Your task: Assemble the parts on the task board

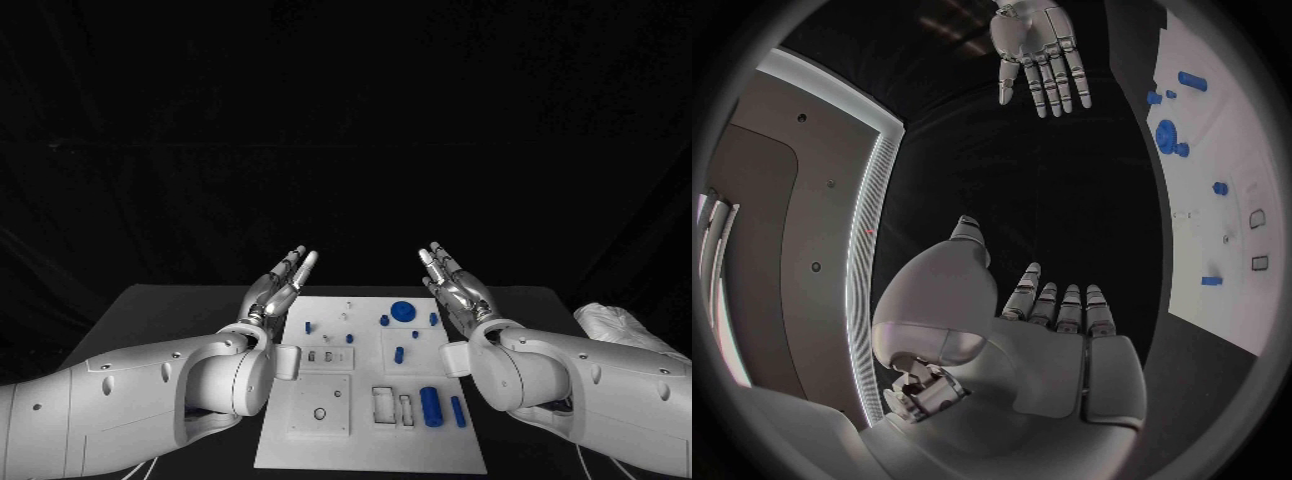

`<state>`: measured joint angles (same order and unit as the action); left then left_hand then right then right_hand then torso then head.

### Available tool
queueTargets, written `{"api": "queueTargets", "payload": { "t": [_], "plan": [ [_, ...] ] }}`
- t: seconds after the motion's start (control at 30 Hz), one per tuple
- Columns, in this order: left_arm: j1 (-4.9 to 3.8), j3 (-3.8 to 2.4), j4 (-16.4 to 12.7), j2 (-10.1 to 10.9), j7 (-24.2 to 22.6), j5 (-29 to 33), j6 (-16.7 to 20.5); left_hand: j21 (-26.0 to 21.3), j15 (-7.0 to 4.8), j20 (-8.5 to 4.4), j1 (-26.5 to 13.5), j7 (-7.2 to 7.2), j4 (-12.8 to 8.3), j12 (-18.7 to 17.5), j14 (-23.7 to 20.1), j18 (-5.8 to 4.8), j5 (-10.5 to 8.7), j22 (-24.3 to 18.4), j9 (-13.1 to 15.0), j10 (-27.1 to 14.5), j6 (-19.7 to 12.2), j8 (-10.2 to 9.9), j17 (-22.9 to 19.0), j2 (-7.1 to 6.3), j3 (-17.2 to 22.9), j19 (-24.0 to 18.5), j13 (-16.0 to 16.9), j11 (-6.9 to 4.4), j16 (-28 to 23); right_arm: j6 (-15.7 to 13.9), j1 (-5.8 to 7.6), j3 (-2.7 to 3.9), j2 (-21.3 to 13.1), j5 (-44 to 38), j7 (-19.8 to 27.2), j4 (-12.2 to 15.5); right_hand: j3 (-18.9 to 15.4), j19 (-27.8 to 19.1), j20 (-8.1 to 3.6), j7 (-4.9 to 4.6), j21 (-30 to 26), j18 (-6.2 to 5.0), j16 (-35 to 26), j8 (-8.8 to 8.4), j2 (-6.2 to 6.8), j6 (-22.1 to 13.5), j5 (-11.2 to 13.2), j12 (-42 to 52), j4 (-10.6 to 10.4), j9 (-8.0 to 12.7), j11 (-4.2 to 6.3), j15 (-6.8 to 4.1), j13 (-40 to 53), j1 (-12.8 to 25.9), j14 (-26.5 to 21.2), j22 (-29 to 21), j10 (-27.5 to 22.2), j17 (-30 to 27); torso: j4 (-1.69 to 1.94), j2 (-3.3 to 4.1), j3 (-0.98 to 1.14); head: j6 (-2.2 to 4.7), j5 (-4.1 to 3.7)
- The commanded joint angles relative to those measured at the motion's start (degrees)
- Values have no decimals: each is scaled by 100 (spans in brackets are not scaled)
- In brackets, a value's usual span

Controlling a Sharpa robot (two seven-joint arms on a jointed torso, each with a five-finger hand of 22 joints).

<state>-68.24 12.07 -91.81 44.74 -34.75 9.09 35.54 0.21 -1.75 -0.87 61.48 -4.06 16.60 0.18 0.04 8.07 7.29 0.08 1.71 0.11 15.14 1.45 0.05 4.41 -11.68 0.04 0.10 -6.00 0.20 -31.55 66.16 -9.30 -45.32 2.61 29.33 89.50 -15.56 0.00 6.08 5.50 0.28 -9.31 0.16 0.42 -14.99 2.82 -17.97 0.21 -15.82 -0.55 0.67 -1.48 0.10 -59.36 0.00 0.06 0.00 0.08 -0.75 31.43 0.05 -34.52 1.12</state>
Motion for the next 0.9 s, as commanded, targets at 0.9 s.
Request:
{"api": "queueTargets", "payload": {
  "t": [0.9],
  "plan": [
    [-103,30,-456,655,0,-710,-1463,2607,1072,1608,1393,226,15,2550,3967,247,1231,1407,103,1758,800,165,1099,-11,320,4439,781,1564,3836,835,786,-164,-600,-3447,-1236,59,1072,6104,197,-918,4928,-97,4788,2241,553,3022,-732,3890,1554,-1552,-844,359,1684,-2581,6324,2708,2987,2391,199,464,87,-1030,-109]
  ]
}}
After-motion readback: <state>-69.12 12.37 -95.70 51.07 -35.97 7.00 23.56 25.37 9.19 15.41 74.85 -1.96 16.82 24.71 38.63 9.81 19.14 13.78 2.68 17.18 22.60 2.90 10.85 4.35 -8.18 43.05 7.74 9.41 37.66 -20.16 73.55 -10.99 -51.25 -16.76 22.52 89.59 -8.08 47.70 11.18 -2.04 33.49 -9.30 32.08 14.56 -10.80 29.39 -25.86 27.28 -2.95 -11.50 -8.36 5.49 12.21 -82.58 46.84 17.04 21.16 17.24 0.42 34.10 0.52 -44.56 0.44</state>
